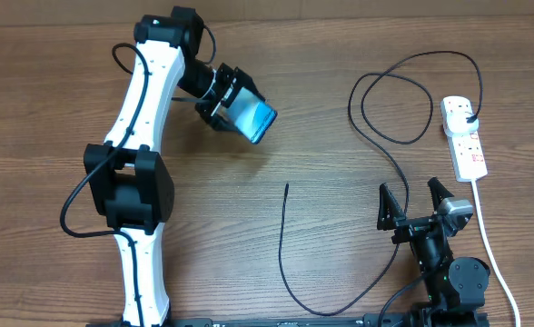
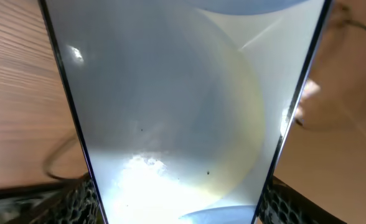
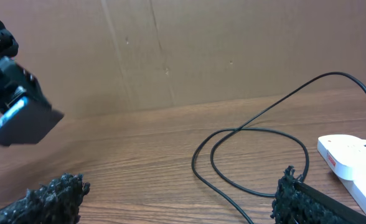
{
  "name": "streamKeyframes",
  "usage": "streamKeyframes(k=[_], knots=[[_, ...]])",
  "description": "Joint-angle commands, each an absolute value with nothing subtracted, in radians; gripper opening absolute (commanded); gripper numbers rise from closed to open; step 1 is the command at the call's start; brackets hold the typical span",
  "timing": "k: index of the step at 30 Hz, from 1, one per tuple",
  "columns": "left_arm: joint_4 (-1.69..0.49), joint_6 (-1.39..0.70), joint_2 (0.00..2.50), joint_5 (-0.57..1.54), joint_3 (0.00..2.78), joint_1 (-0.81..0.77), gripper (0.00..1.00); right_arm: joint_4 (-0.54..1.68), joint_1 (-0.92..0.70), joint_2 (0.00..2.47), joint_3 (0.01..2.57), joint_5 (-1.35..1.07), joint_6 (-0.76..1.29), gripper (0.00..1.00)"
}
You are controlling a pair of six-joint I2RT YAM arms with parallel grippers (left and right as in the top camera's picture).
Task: Plug charger to phone and switch on socket
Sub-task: 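Rotate the held phone and move it toward the table center, then raise the right gripper and move it toward the held phone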
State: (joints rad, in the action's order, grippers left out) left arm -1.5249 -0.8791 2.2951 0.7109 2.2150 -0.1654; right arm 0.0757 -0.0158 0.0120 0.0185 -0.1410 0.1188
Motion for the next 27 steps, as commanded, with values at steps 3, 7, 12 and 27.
streamKeyframes(k=[3, 7, 12, 27], knots=[[-1.563, -0.873, 2.289, 0.456, 2.247, -0.192, 0.04, 0.068, -0.022, 0.003, 0.008, -0.135, 0.115, 1.0], [-1.579, -0.903, 2.289, 0.377, 2.247, -0.204, 0.04, 0.035, -0.022, 0.003, 0.011, -0.135, 0.133, 1.0], [-1.575, -0.906, 2.289, 0.371, 2.247, -0.216, 0.04, 0.075, -0.022, 0.003, 0.089, -0.13, 0.133, 1.0], [-1.571, -0.932, 2.289, 0.362, 2.247, -0.218, 0.04, 0.482, -0.021, 0.494, 0.665, -0.196, 0.16, 1.0]])
